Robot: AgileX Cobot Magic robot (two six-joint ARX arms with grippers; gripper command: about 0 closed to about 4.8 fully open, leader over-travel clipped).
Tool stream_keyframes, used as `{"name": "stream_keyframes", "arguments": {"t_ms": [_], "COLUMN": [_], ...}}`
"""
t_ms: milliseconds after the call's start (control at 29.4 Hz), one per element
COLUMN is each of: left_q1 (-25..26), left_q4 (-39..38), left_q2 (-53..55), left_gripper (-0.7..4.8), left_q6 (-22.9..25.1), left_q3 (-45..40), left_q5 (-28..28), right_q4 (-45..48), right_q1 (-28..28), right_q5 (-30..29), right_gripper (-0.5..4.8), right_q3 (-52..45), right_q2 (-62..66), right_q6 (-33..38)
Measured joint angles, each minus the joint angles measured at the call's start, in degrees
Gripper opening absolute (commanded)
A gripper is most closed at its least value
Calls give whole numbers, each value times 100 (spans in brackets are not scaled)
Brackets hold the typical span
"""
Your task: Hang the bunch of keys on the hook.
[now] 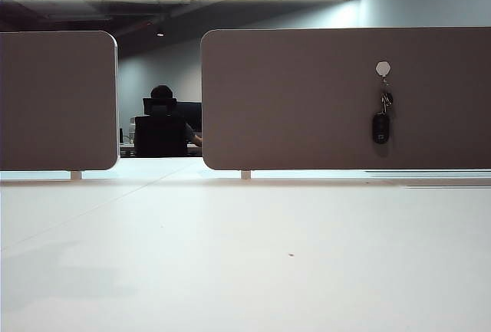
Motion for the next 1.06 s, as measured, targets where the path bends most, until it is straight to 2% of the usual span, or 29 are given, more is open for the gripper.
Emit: {"name": "stream_keyframes", "arguments": {"t_ms": [170, 272, 477, 1056], "left_q1": [0, 2, 2, 0], "left_q4": [4, 26, 85, 85], "left_q2": [0, 0, -2, -2], "left_gripper": [-4, -4, -4, -4], "left_q6": [20, 20, 20, 20], "left_q3": [0, 0, 0, 0], "left_q5": [-719, -861, -728, -728], "right_q4": [4, 4, 4, 2], "right_q1": [0, 0, 7, -9], "right_q5": [1182, 1543, 1283, 1285], "right_gripper": [3, 3, 3, 3], "right_q3": [0, 0, 0, 0], "right_q2": [0, 0, 0, 0], "right_q6": [-9, -11, -9, -11]}}
